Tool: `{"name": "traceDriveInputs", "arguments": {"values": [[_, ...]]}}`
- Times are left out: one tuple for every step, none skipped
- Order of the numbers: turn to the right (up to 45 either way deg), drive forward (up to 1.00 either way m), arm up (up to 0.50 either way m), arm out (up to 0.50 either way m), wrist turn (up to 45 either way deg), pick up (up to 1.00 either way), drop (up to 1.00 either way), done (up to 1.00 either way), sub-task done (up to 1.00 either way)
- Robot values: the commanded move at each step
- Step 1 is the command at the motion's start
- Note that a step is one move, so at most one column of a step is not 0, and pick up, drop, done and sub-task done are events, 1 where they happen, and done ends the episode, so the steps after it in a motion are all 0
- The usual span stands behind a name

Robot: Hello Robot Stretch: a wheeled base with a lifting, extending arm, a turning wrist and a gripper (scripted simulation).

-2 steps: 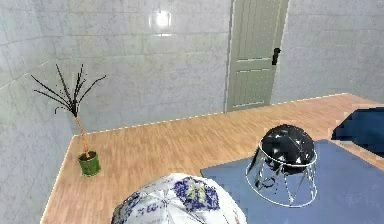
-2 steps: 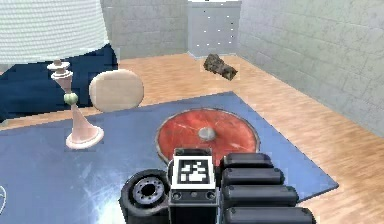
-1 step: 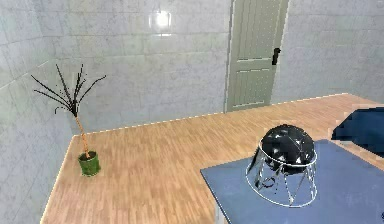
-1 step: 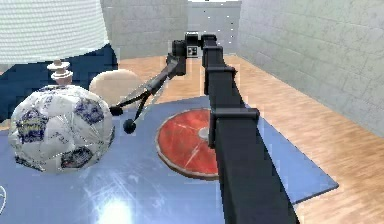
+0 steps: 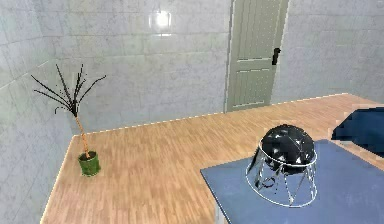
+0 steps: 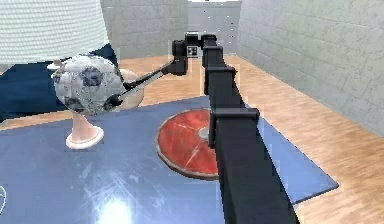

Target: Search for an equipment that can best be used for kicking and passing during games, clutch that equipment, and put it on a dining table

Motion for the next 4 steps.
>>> {"name": "traceDriveInputs", "arguments": {"values": [[0.0,0.00,0.00,0.00,18.0,0.00,0.00,0.00,0.00],[0.0,0.00,-0.10,0.00,0.0,0.00,0.00,0.00,0.00],[0.0,0.00,-0.32,0.00,0.0,0.00,0.00,0.00,0.00],[0.0,0.00,0.00,0.00,0.0,0.00,1.00,0.00,0.00]]}}
